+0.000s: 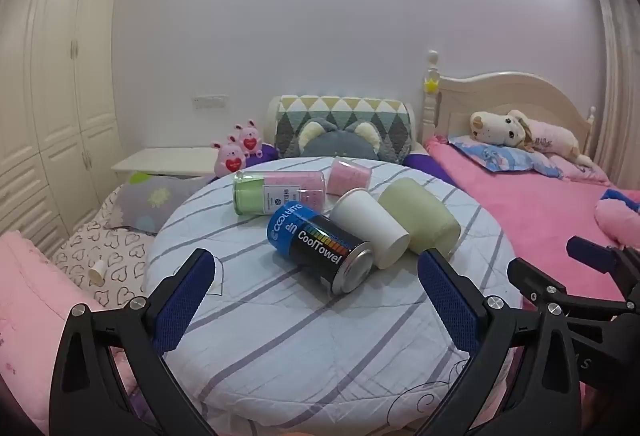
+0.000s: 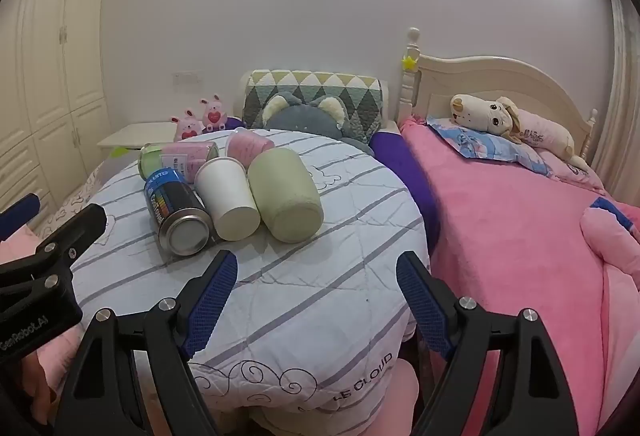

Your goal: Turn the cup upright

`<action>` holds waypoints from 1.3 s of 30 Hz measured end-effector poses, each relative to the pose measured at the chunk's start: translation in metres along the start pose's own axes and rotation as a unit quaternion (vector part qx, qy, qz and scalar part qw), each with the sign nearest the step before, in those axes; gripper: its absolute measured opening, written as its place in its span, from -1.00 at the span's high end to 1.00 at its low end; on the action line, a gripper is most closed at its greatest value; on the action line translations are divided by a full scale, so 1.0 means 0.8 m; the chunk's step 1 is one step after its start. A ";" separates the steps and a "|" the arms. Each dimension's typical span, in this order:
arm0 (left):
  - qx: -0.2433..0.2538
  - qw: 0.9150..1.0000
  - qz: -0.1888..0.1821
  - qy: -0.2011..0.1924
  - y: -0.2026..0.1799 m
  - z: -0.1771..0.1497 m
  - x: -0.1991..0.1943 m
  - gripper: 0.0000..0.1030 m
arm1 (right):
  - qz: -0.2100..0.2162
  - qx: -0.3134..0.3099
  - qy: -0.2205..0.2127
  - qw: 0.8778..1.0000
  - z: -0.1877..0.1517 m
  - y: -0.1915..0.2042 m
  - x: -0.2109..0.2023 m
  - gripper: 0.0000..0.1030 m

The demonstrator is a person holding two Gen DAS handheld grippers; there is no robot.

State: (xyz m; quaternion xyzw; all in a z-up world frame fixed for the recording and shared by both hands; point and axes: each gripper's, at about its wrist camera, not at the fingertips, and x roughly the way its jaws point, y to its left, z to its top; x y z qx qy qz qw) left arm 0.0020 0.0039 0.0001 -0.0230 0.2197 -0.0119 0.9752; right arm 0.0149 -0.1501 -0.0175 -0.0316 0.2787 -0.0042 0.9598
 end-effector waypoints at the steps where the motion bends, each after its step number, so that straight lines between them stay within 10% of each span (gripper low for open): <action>1: -0.001 1.000 0.000 -0.001 0.002 0.003 -0.001 -0.99 | 0.001 0.001 0.000 1.000 0.000 -0.001 0.000 -0.62; 39: 0.024 1.000 0.002 -0.018 -0.010 0.005 -0.007 -0.99 | 0.001 0.004 0.008 1.000 0.002 -0.008 0.002 -0.62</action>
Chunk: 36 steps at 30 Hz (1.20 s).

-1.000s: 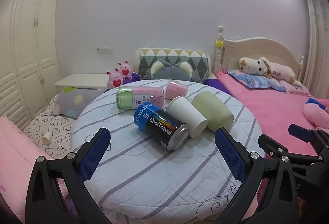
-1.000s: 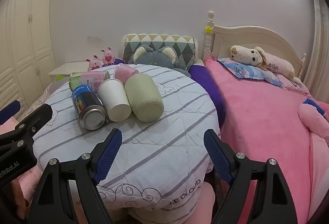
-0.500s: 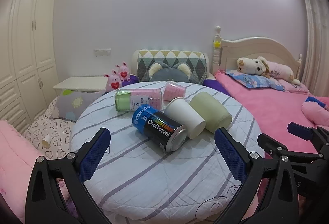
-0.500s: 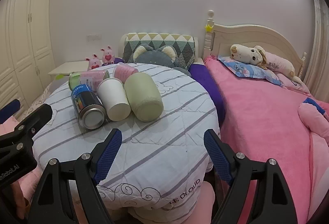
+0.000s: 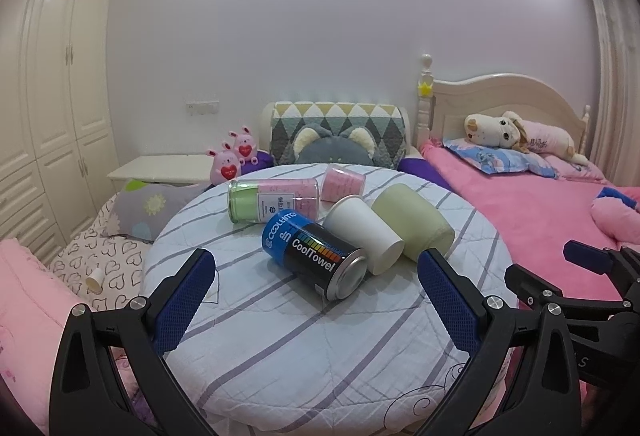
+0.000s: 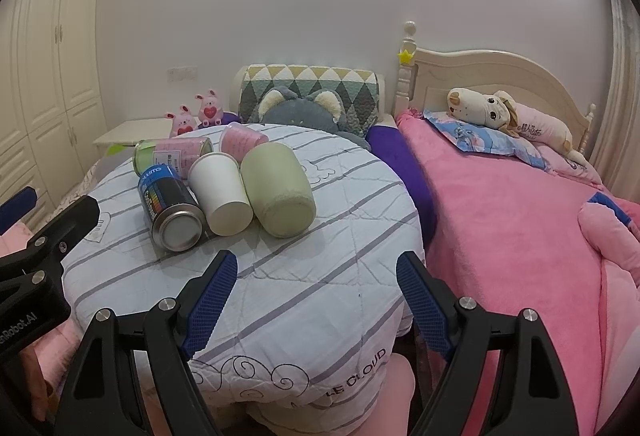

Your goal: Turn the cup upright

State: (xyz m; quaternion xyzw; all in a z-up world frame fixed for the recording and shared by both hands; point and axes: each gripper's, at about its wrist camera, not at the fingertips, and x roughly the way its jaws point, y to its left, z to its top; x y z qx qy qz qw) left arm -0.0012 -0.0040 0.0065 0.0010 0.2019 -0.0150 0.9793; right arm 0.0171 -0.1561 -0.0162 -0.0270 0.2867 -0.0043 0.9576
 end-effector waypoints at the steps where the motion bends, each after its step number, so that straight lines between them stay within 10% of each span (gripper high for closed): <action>1: 0.000 1.000 0.001 0.000 0.000 -0.001 0.000 -0.99 | 0.000 0.000 0.000 1.000 -0.001 0.000 -0.001 -0.62; 36: 0.010 1.000 0.018 0.016 -0.001 -0.002 0.013 -0.99 | 0.002 -0.003 0.013 1.000 0.003 0.002 0.008 -0.62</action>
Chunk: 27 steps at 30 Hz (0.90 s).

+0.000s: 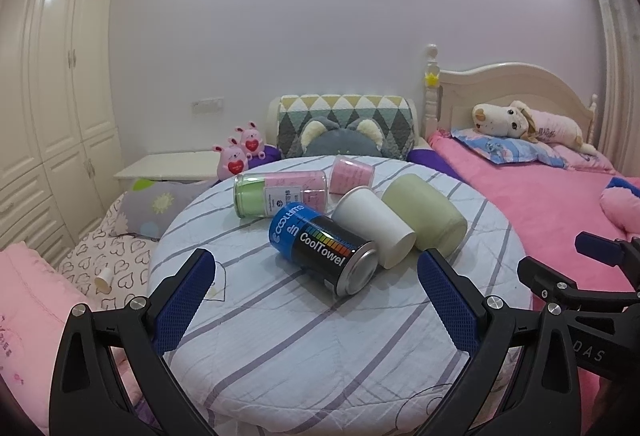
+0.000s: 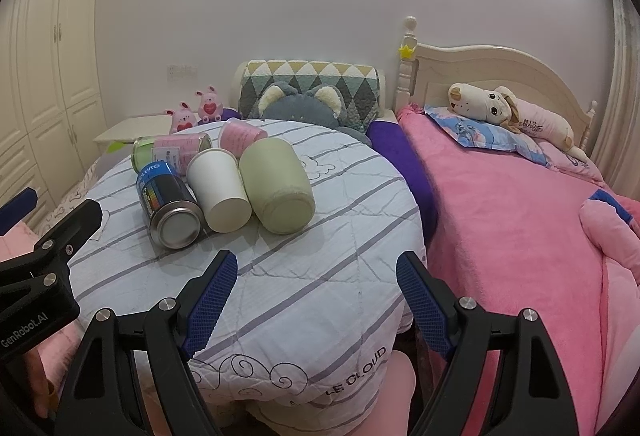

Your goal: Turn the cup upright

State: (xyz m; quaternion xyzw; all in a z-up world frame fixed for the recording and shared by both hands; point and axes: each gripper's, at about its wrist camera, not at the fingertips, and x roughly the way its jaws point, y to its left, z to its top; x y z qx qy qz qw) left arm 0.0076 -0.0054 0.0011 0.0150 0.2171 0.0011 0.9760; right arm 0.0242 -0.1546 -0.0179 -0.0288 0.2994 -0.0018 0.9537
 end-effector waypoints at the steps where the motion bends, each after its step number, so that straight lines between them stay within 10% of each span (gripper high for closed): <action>1: -0.001 1.000 0.000 0.002 0.002 -0.001 0.002 -0.99 | 0.000 0.000 0.001 1.000 0.001 0.000 0.002 -0.62; 27: -0.044 0.994 0.062 0.081 0.106 -0.008 0.075 -0.99 | 0.077 -0.122 0.062 0.988 0.056 0.119 0.075 -0.62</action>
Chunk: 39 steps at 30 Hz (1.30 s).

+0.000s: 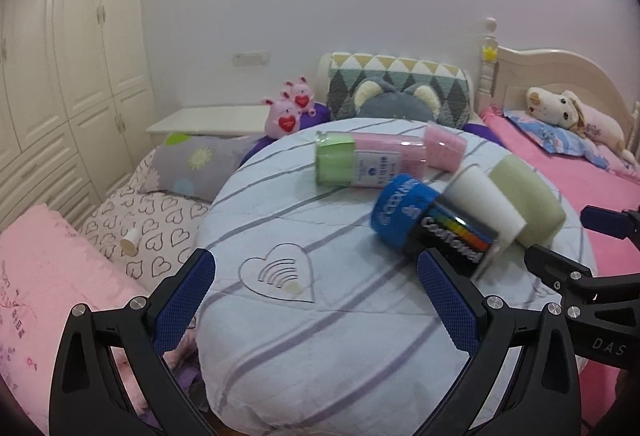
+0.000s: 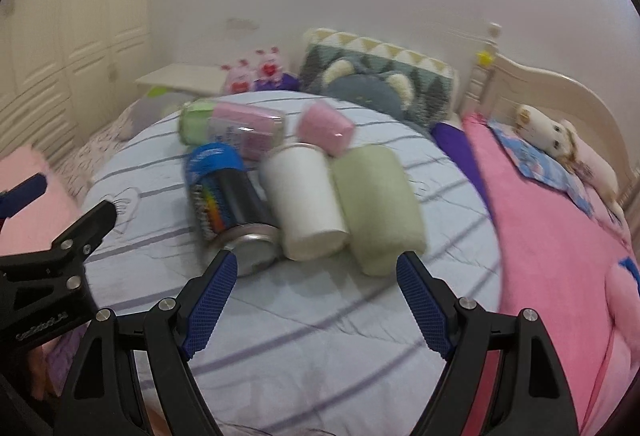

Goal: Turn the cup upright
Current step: 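Reach the right gripper to the blue CoolTowel can and grasp it, then lift the held CoolTowel can with the right gripper and carry it back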

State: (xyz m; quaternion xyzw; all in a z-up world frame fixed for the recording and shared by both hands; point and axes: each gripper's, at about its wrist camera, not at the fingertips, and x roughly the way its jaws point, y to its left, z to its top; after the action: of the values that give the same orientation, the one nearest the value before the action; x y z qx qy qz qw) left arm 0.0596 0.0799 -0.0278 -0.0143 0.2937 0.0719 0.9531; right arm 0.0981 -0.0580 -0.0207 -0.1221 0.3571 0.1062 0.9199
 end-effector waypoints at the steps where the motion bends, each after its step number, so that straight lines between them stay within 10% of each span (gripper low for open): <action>1: -0.002 1.000 0.001 0.004 0.004 0.001 0.003 -0.99 | 0.009 -0.006 0.003 1.000 0.004 0.003 0.004 -0.62; 19: -0.072 0.986 0.053 0.140 0.074 -0.010 0.080 -0.99 | 0.136 -0.128 0.118 0.975 0.064 0.056 0.092 -0.62; 33: -0.086 0.979 0.054 0.174 0.091 -0.022 0.099 -0.99 | 0.123 -0.168 0.177 0.962 0.060 0.082 0.145 -0.40; 39: -0.095 0.978 0.059 0.177 0.097 -0.023 0.095 -0.99 | 0.180 -0.129 0.194 0.956 0.066 0.074 0.130 -0.38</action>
State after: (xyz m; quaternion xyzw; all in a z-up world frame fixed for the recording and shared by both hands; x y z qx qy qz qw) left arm 0.1002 0.1652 -0.0846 -0.0994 0.4499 0.1520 0.8744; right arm 0.1898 0.0252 -0.0626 -0.1915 0.5280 0.2897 0.7750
